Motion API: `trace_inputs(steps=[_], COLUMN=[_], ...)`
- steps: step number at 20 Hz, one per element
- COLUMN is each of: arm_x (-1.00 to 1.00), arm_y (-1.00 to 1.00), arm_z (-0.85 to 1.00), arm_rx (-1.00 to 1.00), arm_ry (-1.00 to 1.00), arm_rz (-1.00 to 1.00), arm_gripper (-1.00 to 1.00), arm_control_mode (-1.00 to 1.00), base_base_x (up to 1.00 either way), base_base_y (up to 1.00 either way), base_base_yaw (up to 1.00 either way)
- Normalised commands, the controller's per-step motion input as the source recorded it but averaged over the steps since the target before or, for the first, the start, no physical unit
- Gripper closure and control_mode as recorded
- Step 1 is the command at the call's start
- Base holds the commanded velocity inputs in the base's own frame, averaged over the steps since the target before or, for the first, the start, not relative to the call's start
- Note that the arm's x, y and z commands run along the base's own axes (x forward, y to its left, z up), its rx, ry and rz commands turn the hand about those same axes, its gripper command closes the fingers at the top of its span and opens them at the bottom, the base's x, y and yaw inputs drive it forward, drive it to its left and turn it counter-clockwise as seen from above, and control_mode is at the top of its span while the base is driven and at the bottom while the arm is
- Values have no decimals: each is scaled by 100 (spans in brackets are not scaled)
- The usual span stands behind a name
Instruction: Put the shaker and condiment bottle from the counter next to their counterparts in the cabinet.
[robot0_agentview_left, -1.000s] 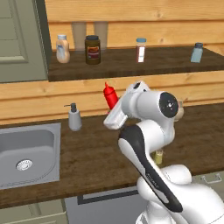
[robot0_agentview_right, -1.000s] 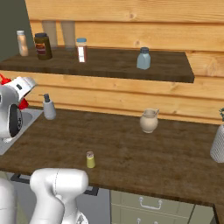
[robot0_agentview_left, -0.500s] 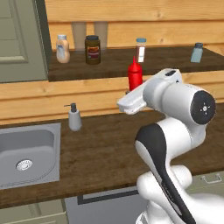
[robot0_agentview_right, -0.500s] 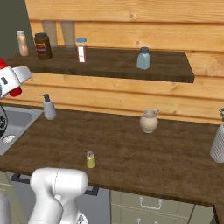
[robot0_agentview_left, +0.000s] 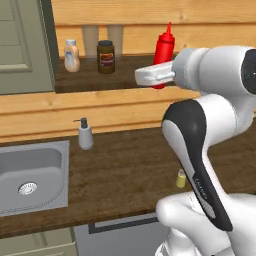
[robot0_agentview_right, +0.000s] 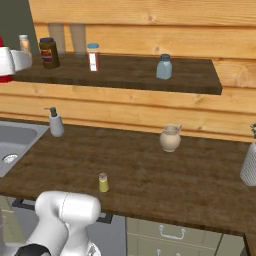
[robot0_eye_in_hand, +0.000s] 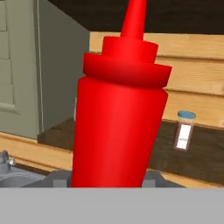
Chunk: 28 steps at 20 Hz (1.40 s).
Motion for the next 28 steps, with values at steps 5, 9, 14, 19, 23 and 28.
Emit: trace_inputs(steps=[5, 9, 14, 19, 23, 28], arm_x=[35, 63, 73, 50, 39, 62], arm_y=[31, 5, 3, 39, 41, 9], arm_z=[-8, -1, -36, -41, -2, 0], arm_rx=[9, 21, 10, -5, -4, 5], arm_ry=[0, 4, 11, 1, 0, 10], arm_rz=[4, 0, 1, 0, 0, 0], arm_gripper=[100, 100, 100, 100, 100, 100], arm_control_mode=[-100, -100, -100, -100, -100, -100], base_base_x=[0, 0, 0, 0, 0, 0], base_base_y=[0, 0, 0, 0, 0, 0], base_base_yaw=[0, 0, 0, 0, 0, 0])
